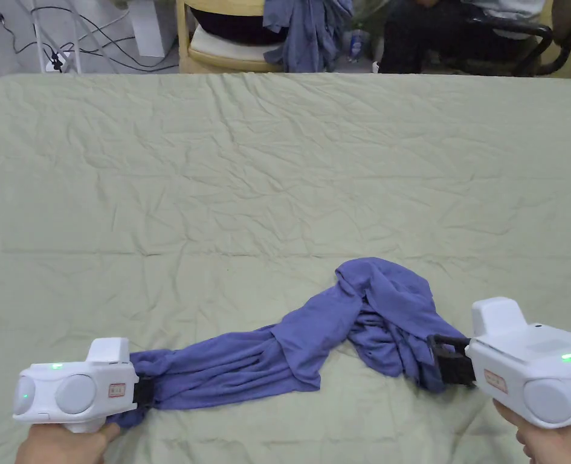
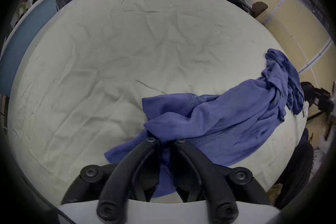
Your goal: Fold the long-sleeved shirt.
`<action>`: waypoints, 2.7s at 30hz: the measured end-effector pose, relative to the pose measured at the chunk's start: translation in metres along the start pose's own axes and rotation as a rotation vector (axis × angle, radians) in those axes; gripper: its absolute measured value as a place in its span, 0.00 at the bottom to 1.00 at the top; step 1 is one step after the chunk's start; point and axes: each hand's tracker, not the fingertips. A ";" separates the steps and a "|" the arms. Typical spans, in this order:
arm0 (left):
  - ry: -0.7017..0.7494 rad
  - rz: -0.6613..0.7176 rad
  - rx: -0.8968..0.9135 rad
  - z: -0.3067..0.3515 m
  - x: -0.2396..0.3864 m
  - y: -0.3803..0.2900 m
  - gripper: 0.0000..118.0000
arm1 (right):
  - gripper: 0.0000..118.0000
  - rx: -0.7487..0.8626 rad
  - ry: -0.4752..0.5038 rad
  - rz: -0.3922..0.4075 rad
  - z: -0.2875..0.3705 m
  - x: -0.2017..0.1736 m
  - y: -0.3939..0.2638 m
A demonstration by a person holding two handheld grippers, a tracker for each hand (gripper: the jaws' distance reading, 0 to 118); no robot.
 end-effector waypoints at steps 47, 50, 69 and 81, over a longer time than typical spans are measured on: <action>0.165 -0.193 0.852 0.477 0.022 0.193 0.08 | 0.10 0.719 -0.052 0.029 0.331 0.067 0.217; 0.187 -0.171 0.889 0.516 0.022 0.214 0.08 | 0.10 0.752 -0.079 0.019 0.363 0.076 0.244; 0.160 -0.102 1.048 0.594 0.071 0.277 0.08 | 0.10 0.812 -0.115 -0.168 0.438 0.112 0.342; 0.170 -0.115 1.046 0.552 0.076 0.321 0.08 | 0.10 0.788 -0.138 -0.182 0.391 0.128 0.366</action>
